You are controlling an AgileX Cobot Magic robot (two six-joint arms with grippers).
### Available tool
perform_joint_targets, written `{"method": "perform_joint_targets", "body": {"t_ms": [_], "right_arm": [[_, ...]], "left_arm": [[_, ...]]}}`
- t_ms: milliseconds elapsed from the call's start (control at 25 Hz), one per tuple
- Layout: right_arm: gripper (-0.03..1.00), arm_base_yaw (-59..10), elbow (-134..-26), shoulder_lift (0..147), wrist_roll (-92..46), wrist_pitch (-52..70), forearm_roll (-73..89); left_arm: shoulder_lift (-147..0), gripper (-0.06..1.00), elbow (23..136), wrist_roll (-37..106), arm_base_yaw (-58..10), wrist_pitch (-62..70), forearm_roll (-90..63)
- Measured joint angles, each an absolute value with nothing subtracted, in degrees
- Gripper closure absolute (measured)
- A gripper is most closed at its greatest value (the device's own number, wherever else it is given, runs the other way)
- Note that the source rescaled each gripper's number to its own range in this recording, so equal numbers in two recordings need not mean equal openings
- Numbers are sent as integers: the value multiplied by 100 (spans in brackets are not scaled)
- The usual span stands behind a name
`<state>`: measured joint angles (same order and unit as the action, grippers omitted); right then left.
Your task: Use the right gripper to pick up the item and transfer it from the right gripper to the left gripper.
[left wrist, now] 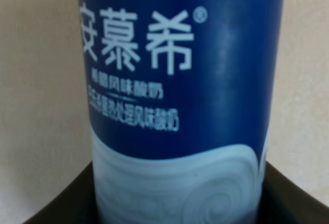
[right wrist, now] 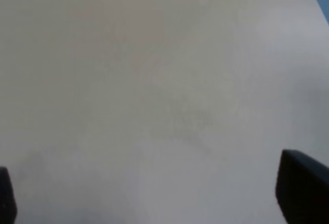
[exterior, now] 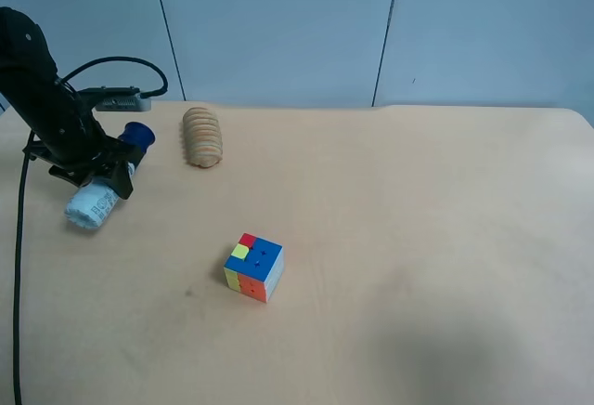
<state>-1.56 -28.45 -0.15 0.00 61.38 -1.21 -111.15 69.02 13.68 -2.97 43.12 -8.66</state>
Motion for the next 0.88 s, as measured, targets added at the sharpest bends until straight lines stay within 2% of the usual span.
{"method": "perform_joint_targets", "body": {"t_ms": [40,80,160,200,240,280,400,600,880], "right_arm": [[-3,-156,-2845,-15,0,6138,-121],[-3,-156,-2845,-15,0,6138,-121],[-3,-156,-2845,-15,0,6138,-121],[-3,-156,-2845,-15,0,6138,-121],[-3,-156,-2845,-15,0,6138,-121],[-3,-156,-2845,-15,0,6138,-121],[-3,-156,-2845,-15,0,6138,-121],[-3,-156,-2845,-15,0,6138,-121],[-3,-156,-2845,-15,0,6138,-121]], "left_arm": [[-11115,86,6902,1368,-297,4319,-845],[-11115,73,6902,1368,-297,4324,-844],[-11108,28,6921,1322,-297,4324,-839],[-11108,15,6921,1292,-297,4316,-826],[-11108,6,6921,1266,-297,4316,-819],[-11108,1,6921,1240,-297,4316,-812],[-11104,-4,6921,1214,-297,4322,-787],[-10869,-4,6921,1207,-297,4512,-721],[-9677,-5,6921,1192,-297,4775,-615]]}}
